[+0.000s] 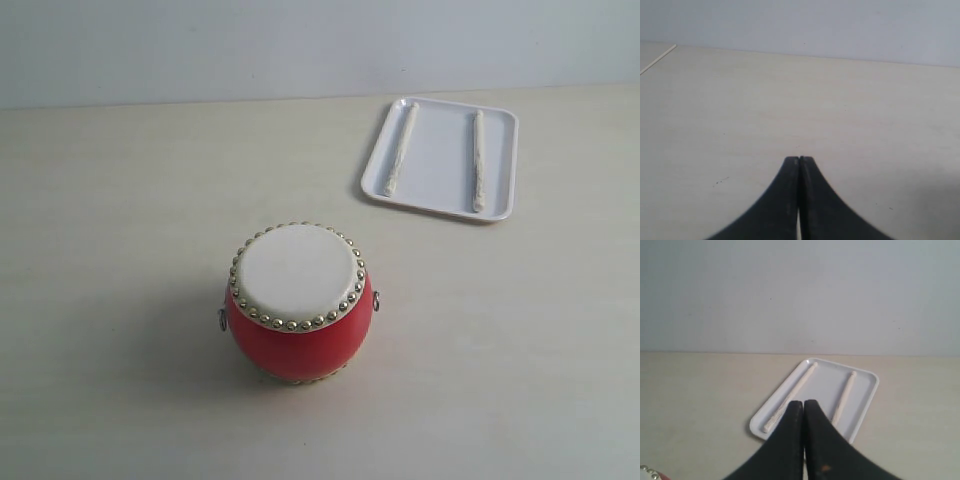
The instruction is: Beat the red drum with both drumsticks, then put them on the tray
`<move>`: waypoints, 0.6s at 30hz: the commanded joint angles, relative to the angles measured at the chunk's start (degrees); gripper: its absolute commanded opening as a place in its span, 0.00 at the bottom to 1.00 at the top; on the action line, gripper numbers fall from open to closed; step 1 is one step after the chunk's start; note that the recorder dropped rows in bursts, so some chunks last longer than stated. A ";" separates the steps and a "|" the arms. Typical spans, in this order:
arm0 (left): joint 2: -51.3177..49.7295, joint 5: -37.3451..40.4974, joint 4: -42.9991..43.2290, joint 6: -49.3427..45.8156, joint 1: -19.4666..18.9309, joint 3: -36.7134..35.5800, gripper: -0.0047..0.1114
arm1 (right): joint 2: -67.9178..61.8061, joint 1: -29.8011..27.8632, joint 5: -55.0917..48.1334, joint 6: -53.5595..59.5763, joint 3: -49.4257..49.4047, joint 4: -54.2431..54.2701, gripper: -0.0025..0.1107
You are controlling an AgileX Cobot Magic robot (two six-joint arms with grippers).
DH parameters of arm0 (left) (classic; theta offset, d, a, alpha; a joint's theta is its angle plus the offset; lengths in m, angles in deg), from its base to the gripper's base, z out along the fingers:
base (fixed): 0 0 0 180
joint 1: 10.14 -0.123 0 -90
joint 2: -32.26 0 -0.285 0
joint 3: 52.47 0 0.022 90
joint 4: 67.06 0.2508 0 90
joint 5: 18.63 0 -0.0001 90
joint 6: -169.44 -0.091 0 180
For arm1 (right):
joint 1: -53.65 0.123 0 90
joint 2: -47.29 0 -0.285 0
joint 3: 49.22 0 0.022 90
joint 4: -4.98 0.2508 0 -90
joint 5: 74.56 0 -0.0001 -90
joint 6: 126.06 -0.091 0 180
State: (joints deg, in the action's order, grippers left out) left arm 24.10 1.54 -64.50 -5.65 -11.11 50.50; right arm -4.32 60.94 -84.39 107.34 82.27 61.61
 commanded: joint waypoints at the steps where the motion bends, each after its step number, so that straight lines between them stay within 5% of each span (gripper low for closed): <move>1: 0.36 0.01 -0.25 -0.10 -0.14 -0.18 0.04 | 6.37 0.02 0.62 -15.80 -4.33 -15.81 0.02; 7: 0.36 0.01 -0.25 -0.10 -0.14 -0.18 0.04 | 17.82 0.02 7.42 -52.77 -14.97 -52.61 0.02; 18: 0.36 0.01 -0.25 -0.10 -0.14 -0.18 0.04 | 28.28 0.02 17.31 -53.40 -27.76 -57.69 0.02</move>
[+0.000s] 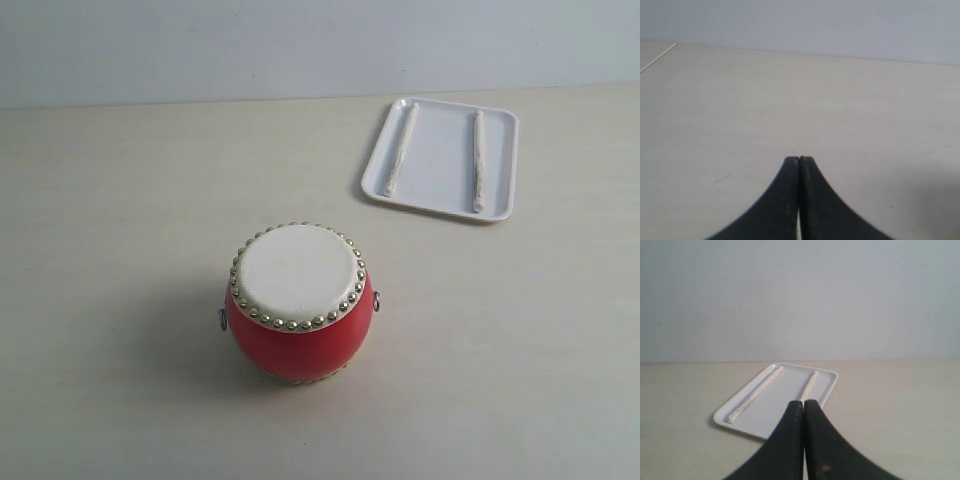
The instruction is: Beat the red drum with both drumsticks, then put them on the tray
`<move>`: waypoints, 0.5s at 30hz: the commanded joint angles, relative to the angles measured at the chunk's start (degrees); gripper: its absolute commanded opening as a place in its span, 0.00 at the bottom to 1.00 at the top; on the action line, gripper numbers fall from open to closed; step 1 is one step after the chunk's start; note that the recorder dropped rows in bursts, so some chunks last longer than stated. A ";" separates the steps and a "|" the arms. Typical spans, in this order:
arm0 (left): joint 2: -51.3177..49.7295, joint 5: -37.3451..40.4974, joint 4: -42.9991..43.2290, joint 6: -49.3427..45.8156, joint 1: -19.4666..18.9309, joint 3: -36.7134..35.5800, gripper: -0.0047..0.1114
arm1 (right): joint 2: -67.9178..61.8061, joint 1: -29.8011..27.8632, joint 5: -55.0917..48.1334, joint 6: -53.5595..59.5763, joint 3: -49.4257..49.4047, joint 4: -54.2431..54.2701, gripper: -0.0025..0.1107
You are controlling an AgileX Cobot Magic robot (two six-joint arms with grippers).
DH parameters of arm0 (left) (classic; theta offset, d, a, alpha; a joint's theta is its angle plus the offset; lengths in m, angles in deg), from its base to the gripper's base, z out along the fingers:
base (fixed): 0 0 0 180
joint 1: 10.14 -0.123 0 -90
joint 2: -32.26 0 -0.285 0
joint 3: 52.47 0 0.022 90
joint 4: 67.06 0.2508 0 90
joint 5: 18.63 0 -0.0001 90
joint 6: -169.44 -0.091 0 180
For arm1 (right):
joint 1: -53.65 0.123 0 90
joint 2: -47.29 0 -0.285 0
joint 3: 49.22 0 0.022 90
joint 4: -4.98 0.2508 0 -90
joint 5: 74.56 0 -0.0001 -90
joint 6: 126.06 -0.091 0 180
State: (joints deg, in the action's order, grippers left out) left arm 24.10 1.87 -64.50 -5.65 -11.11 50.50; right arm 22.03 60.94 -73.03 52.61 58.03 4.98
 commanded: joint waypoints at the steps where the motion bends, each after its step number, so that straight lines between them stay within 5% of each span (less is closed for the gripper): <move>1: 0.36 -0.31 -0.25 -0.10 -0.14 -0.18 0.04 | 2.19 0.02 7.70 1.66 -4.47 -1.06 0.02; 15: 0.36 -0.31 -0.25 -0.10 -0.14 -0.18 0.04 | 16.25 0.02 9.79 3.22 -4.47 1.58 0.02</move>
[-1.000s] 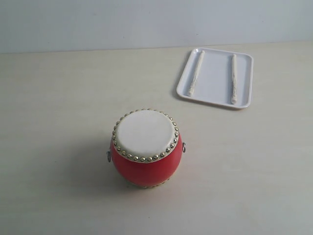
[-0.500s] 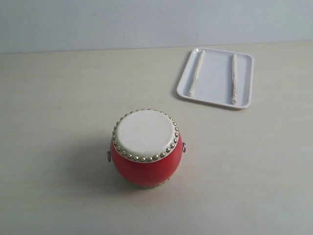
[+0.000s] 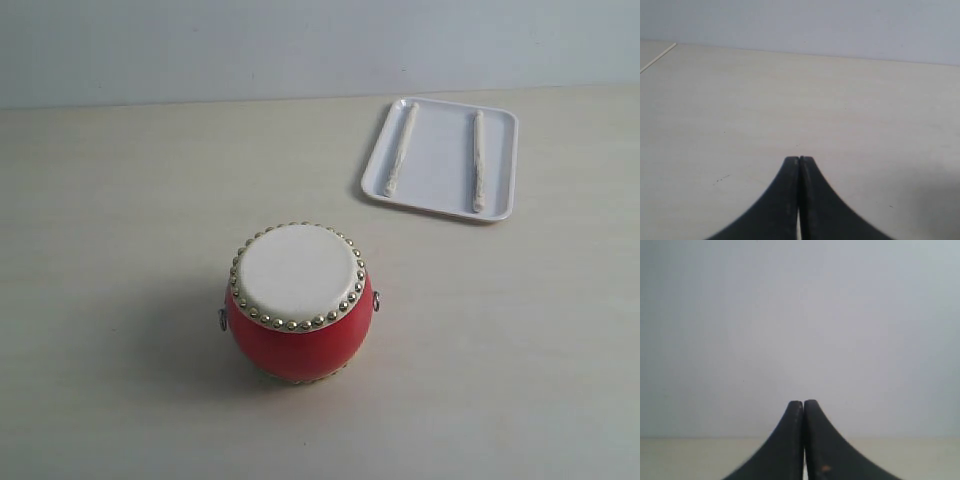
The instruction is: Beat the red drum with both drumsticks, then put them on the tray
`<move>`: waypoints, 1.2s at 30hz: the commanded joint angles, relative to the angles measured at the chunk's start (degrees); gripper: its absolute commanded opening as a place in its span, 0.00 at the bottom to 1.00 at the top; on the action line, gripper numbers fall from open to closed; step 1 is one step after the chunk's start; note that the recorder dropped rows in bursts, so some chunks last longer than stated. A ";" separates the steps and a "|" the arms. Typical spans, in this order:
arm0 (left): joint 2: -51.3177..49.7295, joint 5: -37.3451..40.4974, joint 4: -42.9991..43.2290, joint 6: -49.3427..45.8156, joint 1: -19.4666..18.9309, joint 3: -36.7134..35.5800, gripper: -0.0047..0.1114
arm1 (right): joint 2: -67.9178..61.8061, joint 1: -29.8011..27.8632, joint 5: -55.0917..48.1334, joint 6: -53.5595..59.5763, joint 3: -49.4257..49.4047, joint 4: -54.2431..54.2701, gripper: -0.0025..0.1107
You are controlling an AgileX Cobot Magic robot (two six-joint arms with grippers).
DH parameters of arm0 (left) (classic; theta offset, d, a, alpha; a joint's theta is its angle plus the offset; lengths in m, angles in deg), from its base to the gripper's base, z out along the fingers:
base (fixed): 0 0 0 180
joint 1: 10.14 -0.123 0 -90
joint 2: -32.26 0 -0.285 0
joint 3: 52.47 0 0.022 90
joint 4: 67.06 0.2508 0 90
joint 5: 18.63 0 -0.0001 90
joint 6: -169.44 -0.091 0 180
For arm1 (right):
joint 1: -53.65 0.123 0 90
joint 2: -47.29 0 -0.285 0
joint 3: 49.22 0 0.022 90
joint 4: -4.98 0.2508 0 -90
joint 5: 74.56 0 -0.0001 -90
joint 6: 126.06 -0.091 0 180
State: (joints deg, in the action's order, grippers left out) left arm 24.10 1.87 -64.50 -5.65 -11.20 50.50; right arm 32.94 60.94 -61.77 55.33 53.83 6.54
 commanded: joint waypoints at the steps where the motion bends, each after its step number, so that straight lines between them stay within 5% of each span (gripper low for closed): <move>1: 0.36 -0.31 -0.25 -0.10 -0.05 -0.18 0.04 | 6.54 0.02 -2.92 0.50 -0.27 0.01 0.02; 7: 0.36 -0.31 -0.25 -0.10 -0.05 -0.18 0.04 | 6.56 0.02 -13.18 1.95 -0.27 1.25 0.02; 24: 0.36 -0.31 -0.25 -0.10 -0.05 -0.18 0.04 | 6.56 0.02 -14.74 1.95 -0.27 1.25 0.02; 36: 0.36 -0.31 -0.25 -0.10 -0.05 -0.18 0.04 | 6.56 -1.43 -28.01 1.95 -0.27 0.40 0.02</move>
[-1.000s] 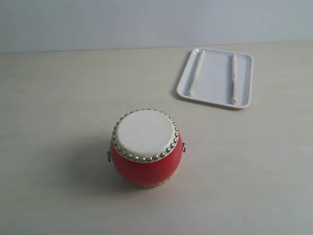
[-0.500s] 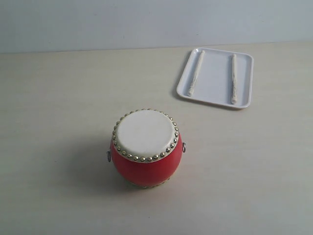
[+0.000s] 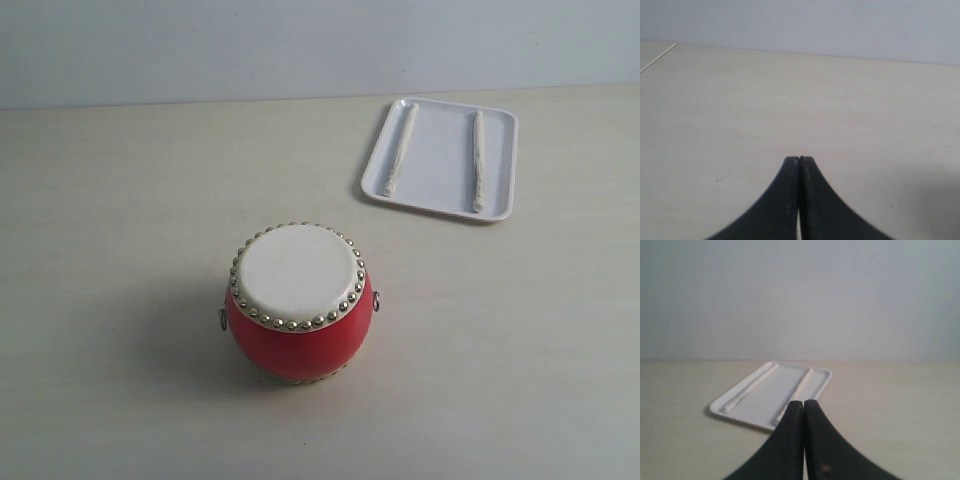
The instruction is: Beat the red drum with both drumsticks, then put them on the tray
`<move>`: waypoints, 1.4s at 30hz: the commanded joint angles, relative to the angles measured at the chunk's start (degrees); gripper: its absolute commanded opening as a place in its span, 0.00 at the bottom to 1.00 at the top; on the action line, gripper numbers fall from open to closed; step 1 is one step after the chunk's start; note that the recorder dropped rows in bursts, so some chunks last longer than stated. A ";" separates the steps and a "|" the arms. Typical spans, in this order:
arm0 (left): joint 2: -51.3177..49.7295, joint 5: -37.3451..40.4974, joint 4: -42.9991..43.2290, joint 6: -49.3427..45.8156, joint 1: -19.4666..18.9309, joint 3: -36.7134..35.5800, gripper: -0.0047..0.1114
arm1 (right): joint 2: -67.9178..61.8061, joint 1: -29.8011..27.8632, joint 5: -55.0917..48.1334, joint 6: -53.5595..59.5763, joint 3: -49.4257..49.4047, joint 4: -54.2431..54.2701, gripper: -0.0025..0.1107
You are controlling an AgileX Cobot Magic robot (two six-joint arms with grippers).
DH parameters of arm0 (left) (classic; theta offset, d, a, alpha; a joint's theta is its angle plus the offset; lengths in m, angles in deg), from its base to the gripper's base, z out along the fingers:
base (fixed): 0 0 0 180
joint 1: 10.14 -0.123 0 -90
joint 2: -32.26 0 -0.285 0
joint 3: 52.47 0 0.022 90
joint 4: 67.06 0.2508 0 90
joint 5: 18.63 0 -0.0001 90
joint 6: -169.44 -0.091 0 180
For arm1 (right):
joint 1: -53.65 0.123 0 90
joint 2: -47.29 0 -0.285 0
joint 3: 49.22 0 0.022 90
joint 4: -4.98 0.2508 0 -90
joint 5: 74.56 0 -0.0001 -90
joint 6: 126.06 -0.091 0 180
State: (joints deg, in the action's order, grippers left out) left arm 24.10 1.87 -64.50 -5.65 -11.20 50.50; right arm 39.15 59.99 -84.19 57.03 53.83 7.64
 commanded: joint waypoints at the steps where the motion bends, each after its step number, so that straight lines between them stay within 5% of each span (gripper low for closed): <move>1: 0.36 -0.31 -0.25 -0.10 -0.05 -0.18 0.04 | 0.36 -0.48 -6.58 0.25 -0.27 -1.37 0.02; 42: 0.36 -0.31 -0.25 -0.10 -0.05 -0.18 0.04 | 0.36 -0.48 -6.58 -0.21 -0.27 -1.26 0.02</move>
State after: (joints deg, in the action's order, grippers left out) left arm 24.10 1.87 -64.50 -5.65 -11.20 50.50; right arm 39.15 59.85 -90.83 56.94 53.83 6.70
